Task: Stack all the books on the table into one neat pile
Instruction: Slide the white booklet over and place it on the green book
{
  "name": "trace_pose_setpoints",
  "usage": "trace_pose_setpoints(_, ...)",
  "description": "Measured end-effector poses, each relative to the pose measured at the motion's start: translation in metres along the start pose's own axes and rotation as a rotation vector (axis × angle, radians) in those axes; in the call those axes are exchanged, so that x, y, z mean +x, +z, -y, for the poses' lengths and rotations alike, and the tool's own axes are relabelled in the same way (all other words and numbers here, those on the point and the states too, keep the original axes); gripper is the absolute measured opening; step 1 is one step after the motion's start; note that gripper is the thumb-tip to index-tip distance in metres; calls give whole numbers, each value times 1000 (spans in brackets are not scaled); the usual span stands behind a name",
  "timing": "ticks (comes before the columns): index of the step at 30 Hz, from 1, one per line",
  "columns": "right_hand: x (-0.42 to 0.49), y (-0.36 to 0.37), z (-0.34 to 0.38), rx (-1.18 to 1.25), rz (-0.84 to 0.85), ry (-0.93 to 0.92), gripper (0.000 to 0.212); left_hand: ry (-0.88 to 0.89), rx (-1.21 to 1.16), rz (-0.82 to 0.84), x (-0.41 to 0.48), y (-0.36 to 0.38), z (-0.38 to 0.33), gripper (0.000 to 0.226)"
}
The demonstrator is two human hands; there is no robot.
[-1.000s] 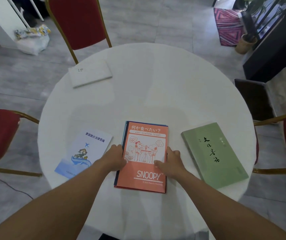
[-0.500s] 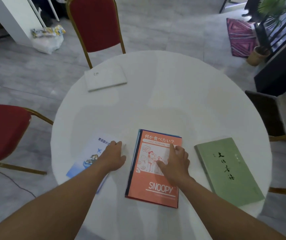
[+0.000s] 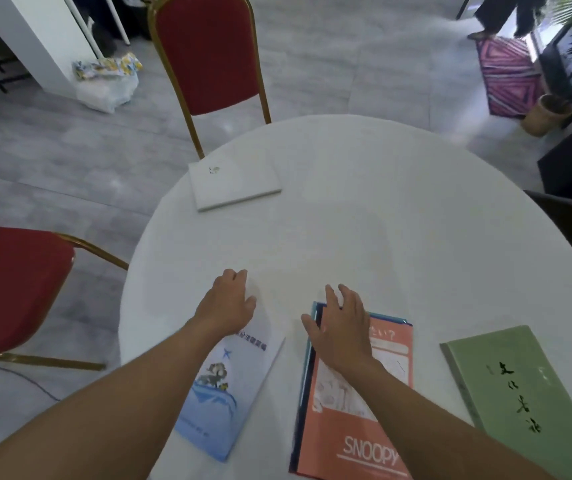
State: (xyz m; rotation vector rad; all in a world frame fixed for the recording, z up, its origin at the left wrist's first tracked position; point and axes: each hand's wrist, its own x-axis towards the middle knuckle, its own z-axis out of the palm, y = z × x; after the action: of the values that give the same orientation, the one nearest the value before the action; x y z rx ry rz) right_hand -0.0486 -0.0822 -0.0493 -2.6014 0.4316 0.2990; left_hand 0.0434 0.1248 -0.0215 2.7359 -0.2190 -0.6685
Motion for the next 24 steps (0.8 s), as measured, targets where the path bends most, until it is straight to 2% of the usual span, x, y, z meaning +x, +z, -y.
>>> trace_pose_setpoints(12,72,32,35,-198,-105,32,74,45,95,-163,146,-60,20,54)
trace_pose_setpoints(16,73,37,36,-298,-167,31,74,54,125,-247,182,-67,15,67)
trace_pose_setpoints(19,76,40,35,-317,-177,34,74,28,178,-209,201,-65,12,72)
trace_pose_setpoints(21,77,41,34,-327,-183,41,73,4,179,-171,207,-61,10,69)
trace_pose_setpoints(24,79,41,35,-327,-179,49,74,25,173,-206,208,-51,10,59)
